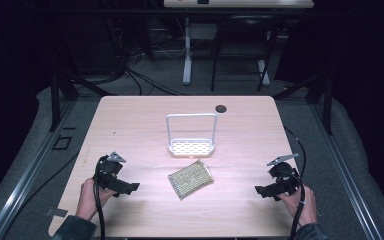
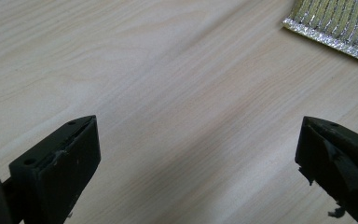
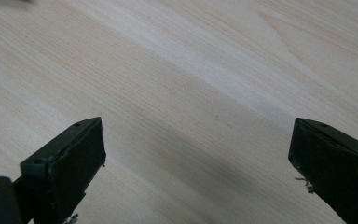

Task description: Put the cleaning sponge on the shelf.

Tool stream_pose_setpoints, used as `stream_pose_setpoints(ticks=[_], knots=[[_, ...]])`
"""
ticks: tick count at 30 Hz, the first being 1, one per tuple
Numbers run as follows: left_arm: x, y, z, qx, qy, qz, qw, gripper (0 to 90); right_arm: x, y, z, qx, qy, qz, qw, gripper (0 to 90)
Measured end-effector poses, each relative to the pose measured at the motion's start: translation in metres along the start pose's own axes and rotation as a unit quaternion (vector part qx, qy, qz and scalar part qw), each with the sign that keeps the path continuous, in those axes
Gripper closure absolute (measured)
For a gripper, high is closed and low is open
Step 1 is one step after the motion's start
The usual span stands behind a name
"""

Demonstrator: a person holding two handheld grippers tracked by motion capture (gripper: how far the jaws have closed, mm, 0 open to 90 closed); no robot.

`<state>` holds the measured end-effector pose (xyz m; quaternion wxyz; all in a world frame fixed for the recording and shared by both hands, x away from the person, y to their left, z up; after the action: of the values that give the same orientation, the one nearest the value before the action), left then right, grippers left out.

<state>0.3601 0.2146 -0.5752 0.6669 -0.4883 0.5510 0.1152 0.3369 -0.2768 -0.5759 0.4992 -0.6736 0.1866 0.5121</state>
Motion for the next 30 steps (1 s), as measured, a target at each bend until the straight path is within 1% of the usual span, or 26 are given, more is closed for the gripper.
stream_pose_setpoints(ticks=[1, 3, 4, 6, 7, 8, 9, 10, 11, 12, 14, 15, 17, 18, 19, 20, 21, 22, 23, 24, 25, 26, 28, 30], knots=[[0.0, 0.0, 0.0, 0.001, 0.005, 0.003, 1.0, 0.0, 0.0, 0.0, 0.0, -0.002, -0.002, -0.003, 1.0, 2.9], [-0.001, -0.001, 0.0, 0.003, 0.005, 0.003, 1.0, 0.0, 0.0, -0.001, 0.001, 0.0, -0.004, -0.008, 1.0, 2.7], [-0.001, -0.002, -0.001, 0.003, 0.008, 0.002, 1.0, 0.0, 0.0, -0.001, 0.001, -0.006, -0.004, -0.008, 0.9999, 2.6], [-0.002, -0.002, -0.002, 0.006, 0.007, 0.0, 1.0, 0.0, 0.0, -0.001, 0.002, -0.002, -0.007, -0.002, 1.0, 2.6], [-0.002, -0.003, -0.003, 0.007, 0.009, -0.002, 0.9999, 0.0, 0.002, -0.001, 0.002, -0.003, -0.007, -0.006, 1.0, 2.6], [-0.004, -0.006, -0.006, 0.009, 0.005, -0.008, 0.9999, 0.0, 0.003, -0.001, 0.002, -0.006, -0.007, 0.001, 1.0, 2.5], [-0.004, -0.006, -0.006, 0.009, 0.005, -0.008, 0.9999, 0.0, 0.003, -0.001, 0.002, -0.006, -0.007, 0.001, 1.0, 2.5], [-0.005, -0.009, -0.01, 0.015, 0.008, -0.011, 0.9998, 0.0, 0.002, -0.001, 0.002, -0.007, -0.006, 0.0, 1.0, 2.5], [-0.005, -0.011, -0.012, 0.019, 0.006, -0.012, 0.9997, 0.0, 0.003, -0.001, 0.002, -0.002, -0.009, -0.006, 0.9999, 2.5], [-0.005, -0.011, -0.012, 0.019, 0.006, -0.012, 0.9997, 0.0, 0.003, -0.001, 0.002, -0.002, -0.009, -0.006, 0.9999, 2.5], [-0.006, -0.014, -0.017, 0.028, 0.008, -0.009, 0.9995, 0.0, 0.001, -0.001, 0.001, -0.001, -0.006, -0.004, 1.0, 2.6], [-0.007, -0.018, -0.021, 0.034, 0.011, -0.01, 0.9993, 0.0, 0.001, -0.001, 0.001, 0.0, -0.007, -0.005, 1.0, 2.8], [-0.007, -0.019, -0.024, 0.036, 0.014, -0.006, 0.9992, 0.0, 0.002, -0.002, 0.002, 0.0, -0.008, -0.006, 0.9999, 2.9], [-0.007, -0.02, -0.027, 0.034, 0.019, -0.002, 0.9992, 0.0, 0.002, -0.001, 0.002, -0.002, -0.01, -0.002, 0.9999, 3.0], [-0.005, -0.021, -0.03, 0.04, 0.026, 0.003, 0.9989, 0.0, 0.002, -0.001, 0.002, -0.002, -0.01, -0.002, 0.9999, 3.0], [-0.004, -0.021, -0.033, 0.044, 0.026, 0.007, 0.9987, 0.0, 0.003, -0.002, 0.002, -0.005, -0.01, -0.003, 0.9999, 3.6], [-0.003, -0.022, -0.036, 0.05, 0.031, 0.014, 0.9982, 0.0, 0.003, -0.002, 0.002, -0.005, -0.01, -0.003, 0.9999, 3.6], [0.0, -0.023, -0.042, 0.06, 0.033, 0.02, 0.9974, 0.0, 0.002, -0.002, 0.004, -0.007, -0.012, -0.009, 0.9999, 3.7], [0.0, -0.023, -0.042, 0.06, 0.033, 0.02, 0.9974, 0.0, 0.001, -0.003, 0.004, -0.006, -0.013, -0.007, 0.9999, 3.8], [0.002, -0.027, -0.046, 0.069, 0.037, 0.02, 0.9968, 0.0, 0.001, -0.003, 0.005, -0.007, -0.015, -0.008, 0.9998, 3.9], [0.003, -0.029, -0.049, 0.069, 0.038, 0.018, 0.9967, 0.0, 0.001, -0.003, 0.004, -0.011, -0.011, -0.007, 0.9998, 3.8], [0.003, -0.029, -0.049, 0.069, 0.038, 0.018, 0.9967, 0.0, 0.001, -0.003, 0.004, -0.011, -0.011, -0.007, 0.9998, 3.8], [0.005, -0.033, -0.053, 0.073, 0.04, 0.014, 0.9964, 0.0, 0.003, -0.003, 0.006, -0.009, -0.014, -0.008, 0.9998, 3.9], [0.008, -0.036, -0.059, 0.075, 0.048, 0.011, 0.996, 0.0, 0.003, -0.002, 0.006, -0.014, -0.012, -0.004, 0.9998, 3.9]])
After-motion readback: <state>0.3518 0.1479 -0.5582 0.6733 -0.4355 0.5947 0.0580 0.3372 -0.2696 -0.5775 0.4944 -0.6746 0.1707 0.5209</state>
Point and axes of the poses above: each handheld gripper's, and its own axes: x roughly forward along the jaws, y roughly out of its underside, z roughly to its left, the point moved 5 cm from there along x, roughly forward along the jaws, and after that the axes turned 1 degree about z, right-handed, at the moved point
